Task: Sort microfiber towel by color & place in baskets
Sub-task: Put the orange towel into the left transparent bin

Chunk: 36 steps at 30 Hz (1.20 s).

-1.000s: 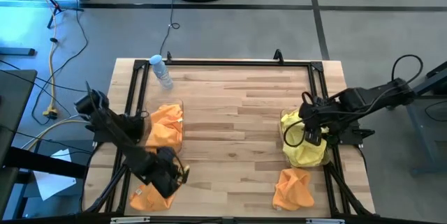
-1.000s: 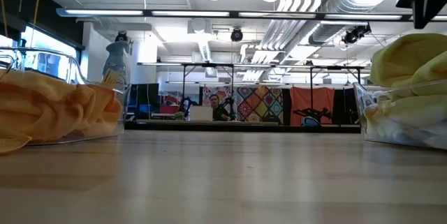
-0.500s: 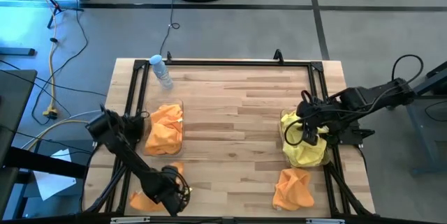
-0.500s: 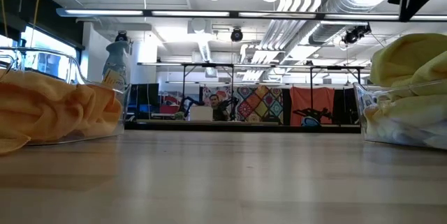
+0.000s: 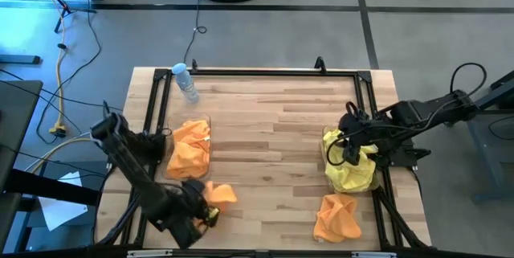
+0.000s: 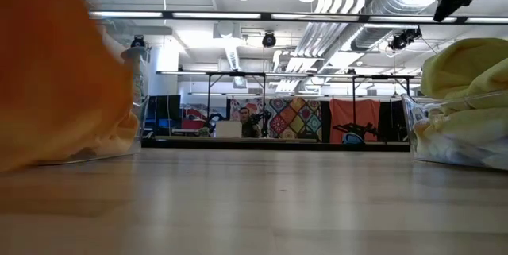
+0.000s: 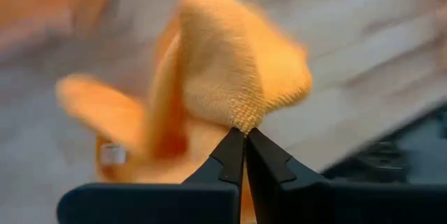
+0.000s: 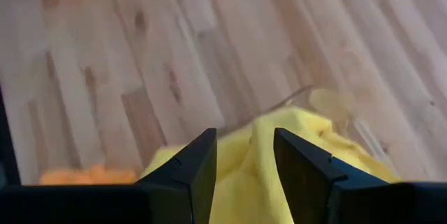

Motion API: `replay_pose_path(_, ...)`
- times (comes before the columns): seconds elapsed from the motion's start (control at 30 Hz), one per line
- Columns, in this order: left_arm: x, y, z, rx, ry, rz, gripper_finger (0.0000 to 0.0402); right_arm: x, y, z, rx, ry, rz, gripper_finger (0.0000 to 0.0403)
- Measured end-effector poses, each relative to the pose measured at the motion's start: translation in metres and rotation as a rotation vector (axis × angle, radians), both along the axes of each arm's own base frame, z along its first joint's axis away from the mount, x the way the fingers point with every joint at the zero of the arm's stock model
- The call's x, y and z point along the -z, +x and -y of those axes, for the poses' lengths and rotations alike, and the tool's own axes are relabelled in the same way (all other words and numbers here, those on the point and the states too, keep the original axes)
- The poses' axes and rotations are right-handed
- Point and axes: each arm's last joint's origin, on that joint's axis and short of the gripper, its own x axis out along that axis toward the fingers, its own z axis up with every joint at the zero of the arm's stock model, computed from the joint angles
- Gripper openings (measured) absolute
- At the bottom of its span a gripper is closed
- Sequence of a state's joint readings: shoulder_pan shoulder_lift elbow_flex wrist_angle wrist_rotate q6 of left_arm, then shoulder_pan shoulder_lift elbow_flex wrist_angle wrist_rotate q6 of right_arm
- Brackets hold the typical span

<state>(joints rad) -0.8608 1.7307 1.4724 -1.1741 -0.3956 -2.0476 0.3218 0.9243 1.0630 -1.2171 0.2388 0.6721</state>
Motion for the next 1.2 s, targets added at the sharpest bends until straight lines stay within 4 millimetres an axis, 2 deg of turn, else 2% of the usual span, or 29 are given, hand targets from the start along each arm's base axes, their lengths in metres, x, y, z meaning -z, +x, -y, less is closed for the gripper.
replay_pose_path(0.07, -0.027, -0.003, -0.010, 0.022, 0.075, 0.043, 0.0000, -0.001, 0.003, 0.000, 0.015, -0.012, 0.030, 0.0138)
replay_pose_path(0.23, -0.080, -0.012, -0.045, 0.059, 0.248, 0.023, 0.0000, -0.003, 0.014, -0.003, 0.030, -0.018, 0.100, 0.0138)
replay_pose_path(0.33, -0.098, -0.012, -0.070, 0.147, 0.301, 0.057, 0.0000, 0.000, 0.025, -0.006, 0.038, -0.029, 0.108, 0.0138)
replay_pose_path(0.5, -0.126, -0.016, -0.116, 0.176, 0.402, 0.100, 0.0000, 0.011, 0.046, -0.013, 0.045, -0.038, 0.074, 0.0138)
replay_pose_path(0.67, -0.149, -0.035, -0.154, 0.234, 0.453, 0.115, 0.0000, 0.029, 0.070, -0.021, 0.082, -0.037, 0.014, 0.0138)
replay_pose_path(0.93, -0.169, -0.075, -0.187, 0.364, 0.444, 0.150, 0.0000, 0.048, 0.093, -0.031, 0.151, 0.052, -0.026, 0.0138)
replay_pose_path(1.03, -0.164, -0.088, -0.194, 0.420, 0.399, 0.131, 0.0000, 0.047, 0.098, -0.032, 0.179, 0.067, 0.016, 0.0138)
replay_pose_path(1.2, -0.141, -0.109, -0.202, 0.469, 0.303, 0.087, 0.0000, 0.043, 0.104, -0.033, 0.223, 0.081, 0.109, 0.0138)
